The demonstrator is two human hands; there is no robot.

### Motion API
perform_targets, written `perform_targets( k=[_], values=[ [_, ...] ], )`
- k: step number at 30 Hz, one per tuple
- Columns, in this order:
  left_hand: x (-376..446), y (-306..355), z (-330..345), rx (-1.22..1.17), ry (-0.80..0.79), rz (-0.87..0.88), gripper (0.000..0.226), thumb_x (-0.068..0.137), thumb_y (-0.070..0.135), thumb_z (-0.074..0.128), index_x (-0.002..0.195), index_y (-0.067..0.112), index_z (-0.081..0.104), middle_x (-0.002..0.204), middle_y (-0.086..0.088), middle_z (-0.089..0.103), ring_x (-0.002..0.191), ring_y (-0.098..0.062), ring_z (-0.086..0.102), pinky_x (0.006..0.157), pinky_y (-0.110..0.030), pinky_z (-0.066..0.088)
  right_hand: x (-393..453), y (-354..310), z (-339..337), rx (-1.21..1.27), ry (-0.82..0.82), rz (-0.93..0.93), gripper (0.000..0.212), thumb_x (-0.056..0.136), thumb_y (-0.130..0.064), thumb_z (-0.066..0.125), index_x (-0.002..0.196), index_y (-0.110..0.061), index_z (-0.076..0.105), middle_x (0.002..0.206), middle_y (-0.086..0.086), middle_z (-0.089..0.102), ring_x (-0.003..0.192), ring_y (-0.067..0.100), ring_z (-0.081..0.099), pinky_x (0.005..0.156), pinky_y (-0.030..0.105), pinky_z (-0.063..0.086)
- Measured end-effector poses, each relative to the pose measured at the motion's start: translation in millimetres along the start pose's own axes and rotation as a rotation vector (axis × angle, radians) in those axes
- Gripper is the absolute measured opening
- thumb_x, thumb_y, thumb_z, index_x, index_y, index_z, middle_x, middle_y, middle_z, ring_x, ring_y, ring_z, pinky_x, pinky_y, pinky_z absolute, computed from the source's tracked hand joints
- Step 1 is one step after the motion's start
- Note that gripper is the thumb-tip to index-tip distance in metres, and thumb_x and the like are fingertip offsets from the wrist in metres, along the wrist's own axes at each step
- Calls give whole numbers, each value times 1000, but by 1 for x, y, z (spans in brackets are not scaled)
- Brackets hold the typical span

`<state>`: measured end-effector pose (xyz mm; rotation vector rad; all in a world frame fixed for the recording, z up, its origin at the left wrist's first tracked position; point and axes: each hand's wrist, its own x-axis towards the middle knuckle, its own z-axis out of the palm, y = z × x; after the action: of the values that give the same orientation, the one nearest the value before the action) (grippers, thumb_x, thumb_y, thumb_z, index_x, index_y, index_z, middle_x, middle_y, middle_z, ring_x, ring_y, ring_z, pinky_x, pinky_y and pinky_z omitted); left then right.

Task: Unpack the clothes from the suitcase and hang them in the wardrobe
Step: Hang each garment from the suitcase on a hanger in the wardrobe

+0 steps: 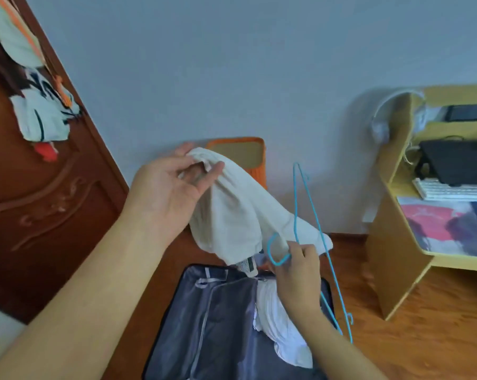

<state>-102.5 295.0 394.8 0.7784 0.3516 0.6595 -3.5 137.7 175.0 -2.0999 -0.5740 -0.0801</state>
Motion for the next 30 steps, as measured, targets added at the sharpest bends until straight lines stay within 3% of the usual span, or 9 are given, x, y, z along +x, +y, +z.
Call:
perform_targets(
  k=[3, 7, 10, 13, 18, 20, 23, 26, 30],
  values=[
    [4, 47, -31, 105, 55, 99, 34, 97, -5, 50, 131, -2, 55, 121, -14, 53, 120, -26, 58, 93, -44, 59, 31, -37, -40, 34, 90, -103, 28, 87, -29, 44, 69, -17, 61, 71, 3, 48, 70, 31, 52, 62, 34, 28],
    [22, 73, -89, 547, 53, 135, 58, 93, 10, 68, 148, 13, 48, 142, -6, 53, 130, -16, 54, 103, -39, 52, 65, -135, -90, 272, 15, -44, 31, 101, -32, 49, 77, -14, 57, 66, 2, 58, 59, 9, 49, 58, 33, 39],
    [15, 54, -122, 944, -272, -17, 101, 66, 56, 88, 152, 40, 38, 149, 7, 49, 134, -7, 51, 109, -29, 44, 84, -214, -90, 294, -105, -131, 30, 100, -37, 53, 78, -18, 59, 63, -6, 53, 59, 9, 50, 61, 29, 41],
    [-4, 17, -139, 1105, -665, -86, 119, 63, 50, 92, 159, 40, 21, 153, 24, 39, 140, 4, 41, 117, -25, 36, 91, -264, -78, 348, -240, -97, 25, 101, -30, 57, 79, -17, 56, 63, 0, 51, 49, 8, 50, 49, 18, 41],
    [-15, -40, -198, 1360, -236, 93, 34, 95, 10, 63, 122, 30, 64, 104, 12, 71, 90, 1, 66, 89, -34, 58, 102, -287, -81, 395, -341, 71, 20, 96, -30, 66, 98, -10, 64, 77, 6, 64, 58, 16, 63, 58, 27, 55],
    [-18, -40, -217, 1289, -100, 2, 31, 99, 1, 50, 96, 22, 72, 83, -4, 74, 69, -9, 66, 74, -37, 58, 105, -290, -92, 380, -319, 96, 21, 95, -31, 68, 100, -11, 65, 77, 5, 67, 53, 12, 67, 53, 26, 56],
    [-31, -41, -202, 1118, -206, -87, 15, 100, 27, 60, 112, 28, 69, 98, 2, 75, 90, -6, 70, 92, -36, 56, 109, -287, -111, 389, -300, 133, 25, 92, -31, 71, 97, -8, 66, 75, 6, 69, 53, 14, 68, 53, 30, 59],
    [-37, -72, -143, 1059, -410, -100, 42, 94, 45, 67, 132, 39, 51, 117, 17, 68, 104, 5, 66, 90, -22, 52, 111, -280, -128, 340, -360, 122, 24, 92, -30, 71, 96, -7, 65, 67, 7, 69, 55, 16, 68, 53, 32, 59],
    [-6, -124, -99, 1152, -293, 41, 21, 98, 45, 53, 93, 31, 67, 80, 7, 70, 75, -11, 67, 84, -48, 58, 116, -266, -174, 310, -430, 76, 20, 94, -31, 68, 93, -11, 63, 71, 6, 67, 56, 15, 67, 53, 29, 57]
  ],
)
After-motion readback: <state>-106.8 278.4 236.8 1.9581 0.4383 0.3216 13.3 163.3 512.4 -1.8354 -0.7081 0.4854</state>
